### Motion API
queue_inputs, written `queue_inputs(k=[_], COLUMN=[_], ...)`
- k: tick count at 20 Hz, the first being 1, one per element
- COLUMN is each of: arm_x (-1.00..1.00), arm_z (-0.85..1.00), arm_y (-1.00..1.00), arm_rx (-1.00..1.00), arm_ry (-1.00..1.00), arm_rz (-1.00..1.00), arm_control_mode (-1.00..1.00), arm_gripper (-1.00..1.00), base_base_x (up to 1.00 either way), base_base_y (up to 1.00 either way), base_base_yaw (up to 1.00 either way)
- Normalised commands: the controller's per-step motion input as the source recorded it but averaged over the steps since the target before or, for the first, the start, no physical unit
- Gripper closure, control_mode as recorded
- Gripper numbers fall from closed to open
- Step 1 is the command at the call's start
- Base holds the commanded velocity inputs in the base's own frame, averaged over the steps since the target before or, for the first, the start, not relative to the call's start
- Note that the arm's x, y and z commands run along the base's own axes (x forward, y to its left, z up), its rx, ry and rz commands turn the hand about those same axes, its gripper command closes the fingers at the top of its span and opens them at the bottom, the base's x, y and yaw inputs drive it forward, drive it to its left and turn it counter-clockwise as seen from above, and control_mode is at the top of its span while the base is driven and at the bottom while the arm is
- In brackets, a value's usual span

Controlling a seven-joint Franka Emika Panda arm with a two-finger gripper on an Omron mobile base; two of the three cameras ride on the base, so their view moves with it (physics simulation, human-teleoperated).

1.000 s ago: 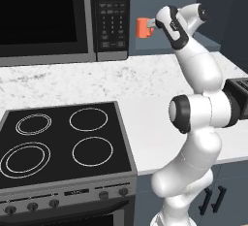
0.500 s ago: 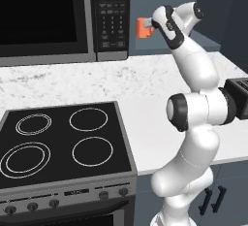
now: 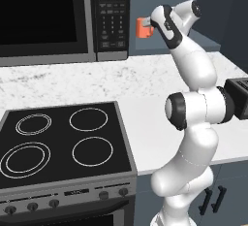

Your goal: Gather all objects into one cabinet and sort the glasses and bowls to opposite sides.

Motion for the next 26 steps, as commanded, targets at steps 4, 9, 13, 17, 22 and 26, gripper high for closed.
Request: queue_inputs(k=[4, 9, 13, 17, 22, 26], arm_x=[0.00, 0.02, 0.12, 0.12, 0.05, 0.00], arm_z=[-0.05, -0.18, -0.15, -0.08, 0.00, 0.00], arm_y=[0.00, 0.00, 0.00, 0.00, 0.00, 0.00], arm_rx=[0.00, 0.00, 0.00, 0.00, 0.00, 0.00], arm_ry=[0.00, 0.00, 0.00, 0.00, 0.00, 0.00], arm_rz=[0.00, 0.00, 0.00, 0.00, 0.00, 0.00], arm_control_mode=[-1.00, -1.00, -1.00, -1.00, -1.00, -1.00], arm_gripper=[-1.00, -1.00, -1.00, -1.00, 1.00, 1.00], base_base_x=[0.00, 0.00, 0.00, 0.00, 0.00, 0.00], base_base_y=[0.00, 0.00, 0.00, 0.00, 0.00, 0.00], base_base_yaw=[0.00, 0.00, 0.00, 0.00, 0.00, 0.00])
